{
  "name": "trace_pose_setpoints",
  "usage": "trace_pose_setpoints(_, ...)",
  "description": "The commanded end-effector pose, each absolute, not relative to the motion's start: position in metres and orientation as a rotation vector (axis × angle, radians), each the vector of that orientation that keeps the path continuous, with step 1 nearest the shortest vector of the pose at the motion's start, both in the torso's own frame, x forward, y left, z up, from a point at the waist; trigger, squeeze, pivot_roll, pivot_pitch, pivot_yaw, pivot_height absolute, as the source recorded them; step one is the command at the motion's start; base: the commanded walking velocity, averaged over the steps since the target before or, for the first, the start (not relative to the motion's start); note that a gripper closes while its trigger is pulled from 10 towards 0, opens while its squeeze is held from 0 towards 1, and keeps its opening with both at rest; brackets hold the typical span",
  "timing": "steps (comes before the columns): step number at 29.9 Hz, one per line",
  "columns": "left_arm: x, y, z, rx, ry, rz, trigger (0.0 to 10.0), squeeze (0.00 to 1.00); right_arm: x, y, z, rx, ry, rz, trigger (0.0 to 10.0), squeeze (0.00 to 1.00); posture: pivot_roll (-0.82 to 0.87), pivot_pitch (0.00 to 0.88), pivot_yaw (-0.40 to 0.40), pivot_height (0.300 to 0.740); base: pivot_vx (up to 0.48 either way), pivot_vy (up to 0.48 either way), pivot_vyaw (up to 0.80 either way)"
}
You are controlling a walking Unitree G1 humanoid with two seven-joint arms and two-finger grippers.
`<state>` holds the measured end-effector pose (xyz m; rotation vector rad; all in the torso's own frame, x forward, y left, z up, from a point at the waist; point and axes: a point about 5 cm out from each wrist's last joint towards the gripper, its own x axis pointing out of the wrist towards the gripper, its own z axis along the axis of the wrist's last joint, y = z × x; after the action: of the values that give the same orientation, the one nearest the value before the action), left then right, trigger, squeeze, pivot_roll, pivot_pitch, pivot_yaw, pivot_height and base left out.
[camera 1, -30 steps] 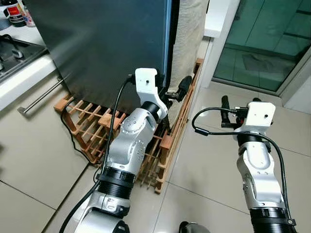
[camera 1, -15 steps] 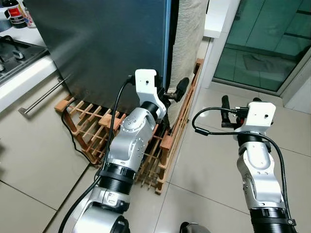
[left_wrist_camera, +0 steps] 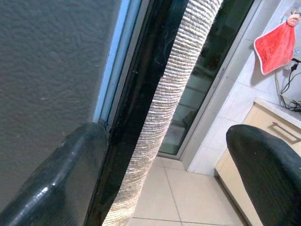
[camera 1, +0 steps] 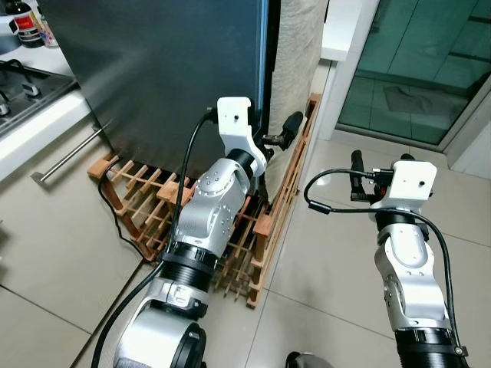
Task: Restocking fridge
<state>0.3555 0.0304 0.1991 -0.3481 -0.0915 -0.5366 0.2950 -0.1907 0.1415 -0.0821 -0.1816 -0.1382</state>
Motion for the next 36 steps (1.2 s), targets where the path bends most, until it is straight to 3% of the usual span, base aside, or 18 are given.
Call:
trace_pose_setpoints(1,0.354,-0.003,0.223,-0.439,-0.124,-0.587,10.0,0.00,0.294,-0.194,0.141,-0.082,-0.185,-0.150,10.0,0.00,-0.18,0.032,0.040,0.740,0.000,0.000,0.00)
trace_pose_setpoints(11,0.348,-0.032,0.224,-0.497,-0.086,-0.691,10.0,0.00,0.291,-0.192,0.139,-0.079,-0.176,-0.151,10.0,0.00,-0.20,0.056,0.042,0.740,0.000,0.000,0.00)
trace_pose_setpoints(15,0.341,-0.043,0.225,-0.592,-0.055,-0.812,10.0,0.00,0.291,-0.191,0.139,-0.076,-0.172,-0.152,10.0,0.00,-0.20,0.060,0.042,0.740,0.000,0.000,0.00)
trace_pose_setpoints(21,0.319,-0.065,0.231,-0.604,-0.065,-1.052,10.0,0.00,0.291,-0.191,0.138,-0.072,-0.167,-0.151,10.0,0.00,-0.20,0.066,0.042,0.740,0.000,0.000,0.00)
trace_pose_setpoints(36,0.299,-0.069,0.242,-0.733,-0.070,-1.278,10.0,0.00,0.292,-0.191,0.138,-0.069,-0.166,-0.151,10.0,0.00,-0.19,0.068,0.045,0.740,0.000,0.000,0.00)
